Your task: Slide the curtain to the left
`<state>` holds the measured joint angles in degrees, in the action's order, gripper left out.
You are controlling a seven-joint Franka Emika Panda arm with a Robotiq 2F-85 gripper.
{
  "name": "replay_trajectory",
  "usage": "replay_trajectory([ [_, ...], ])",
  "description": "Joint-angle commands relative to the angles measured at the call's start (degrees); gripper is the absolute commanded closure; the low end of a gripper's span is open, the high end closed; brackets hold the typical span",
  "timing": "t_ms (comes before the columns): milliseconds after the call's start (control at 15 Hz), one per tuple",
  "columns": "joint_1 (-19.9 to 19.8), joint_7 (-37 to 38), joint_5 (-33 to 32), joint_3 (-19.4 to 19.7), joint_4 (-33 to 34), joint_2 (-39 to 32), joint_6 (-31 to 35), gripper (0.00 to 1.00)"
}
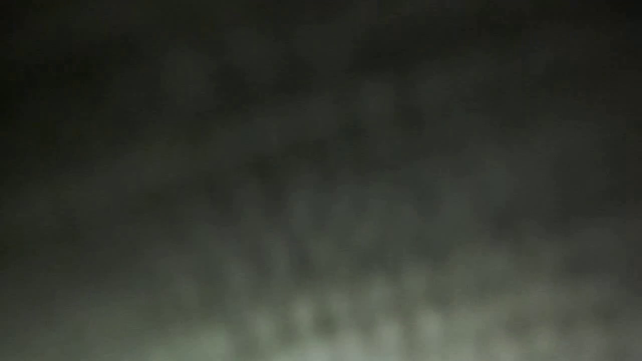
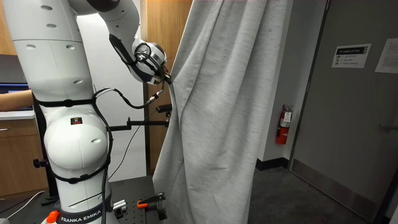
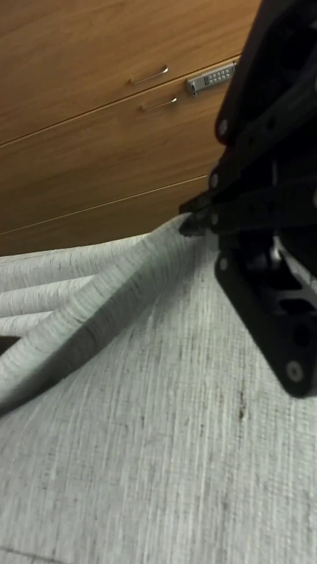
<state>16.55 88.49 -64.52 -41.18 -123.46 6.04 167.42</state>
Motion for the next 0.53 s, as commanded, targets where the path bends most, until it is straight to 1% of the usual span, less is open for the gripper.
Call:
replay_trajectory([
  [0,2.07,6.92,-6.87,-7.39,9.81,-9.7,-11.59,1.0],
  [133,3.86,9.24,-11.25,-10.4,13.8,-14.53,-18.85,1.0],
  [267,6.72,11.1,-16.1,-12.0,17.47,-19.67,-25.68,1.0],
  [333,10.98,11.3,-17.43,-9.59,19.1,-21.79,-28.24,1.0],
  [467,15.73,11.79,-20.21,-8.2,22.75,-26.53,-32.85,1.0],
])
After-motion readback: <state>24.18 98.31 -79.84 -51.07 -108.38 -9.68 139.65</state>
